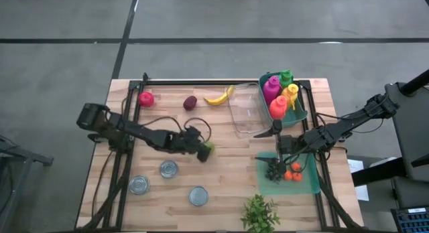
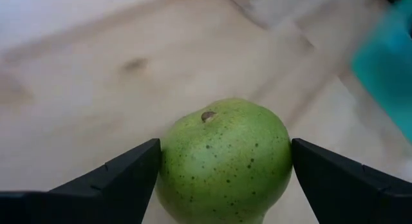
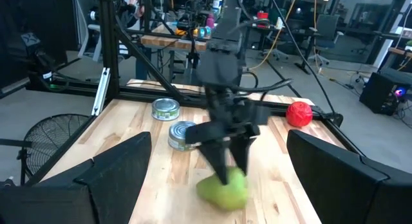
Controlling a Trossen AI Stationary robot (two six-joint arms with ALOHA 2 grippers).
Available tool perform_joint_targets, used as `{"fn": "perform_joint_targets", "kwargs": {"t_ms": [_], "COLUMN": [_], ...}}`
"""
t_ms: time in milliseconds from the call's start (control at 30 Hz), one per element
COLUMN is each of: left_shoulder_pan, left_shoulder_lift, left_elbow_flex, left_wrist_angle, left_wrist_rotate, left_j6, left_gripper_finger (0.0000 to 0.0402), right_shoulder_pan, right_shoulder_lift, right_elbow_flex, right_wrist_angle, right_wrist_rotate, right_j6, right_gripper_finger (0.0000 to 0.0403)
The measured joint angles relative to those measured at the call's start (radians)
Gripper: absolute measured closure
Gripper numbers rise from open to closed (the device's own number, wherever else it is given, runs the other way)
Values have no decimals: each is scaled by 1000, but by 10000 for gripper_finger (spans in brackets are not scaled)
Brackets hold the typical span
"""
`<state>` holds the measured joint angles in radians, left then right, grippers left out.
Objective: Pick & Place Food Item
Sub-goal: Put the pear into the green transparent bin
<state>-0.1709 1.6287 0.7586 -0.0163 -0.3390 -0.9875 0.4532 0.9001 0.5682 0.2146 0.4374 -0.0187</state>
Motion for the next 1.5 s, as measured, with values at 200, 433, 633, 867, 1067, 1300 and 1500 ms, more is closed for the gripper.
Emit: {"fn": "perform_joint_targets", "kwargs": {"t_ms": [200,433,633,867,1067,1300,1500], "left_shoulder_pan": [-76,-96,-108,-114,-115,-116,-115], "left_shoulder_lift": [111,261,366,428,442,441,438], "left_elbow_flex": [123,266,401,487,508,505,506], "left_wrist_angle": [-3,52,69,68,54,18,-33], "left_wrist_rotate": [-8,-23,-16,-13,-28,-88,-84], "left_j6": [83,111,219,233,97,-231,-568], "left_gripper_finger": [58,58,58,58,58,58,58], "right_shoulder_pan": [0,0,0,0,0,0,0], "right_shoulder_lift": [0,0,0,0,0,0,0], "right_elbow_flex": [0,0,0,0,0,0,0], "right_wrist_angle": [0,0,0,0,0,0,0], "right_wrist_rotate": [0,0,0,0,0,0,0], "right_j6": [0,0,0,0,0,0,0], "right_gripper_finger": [44,44,44,44,44,44,44]}}
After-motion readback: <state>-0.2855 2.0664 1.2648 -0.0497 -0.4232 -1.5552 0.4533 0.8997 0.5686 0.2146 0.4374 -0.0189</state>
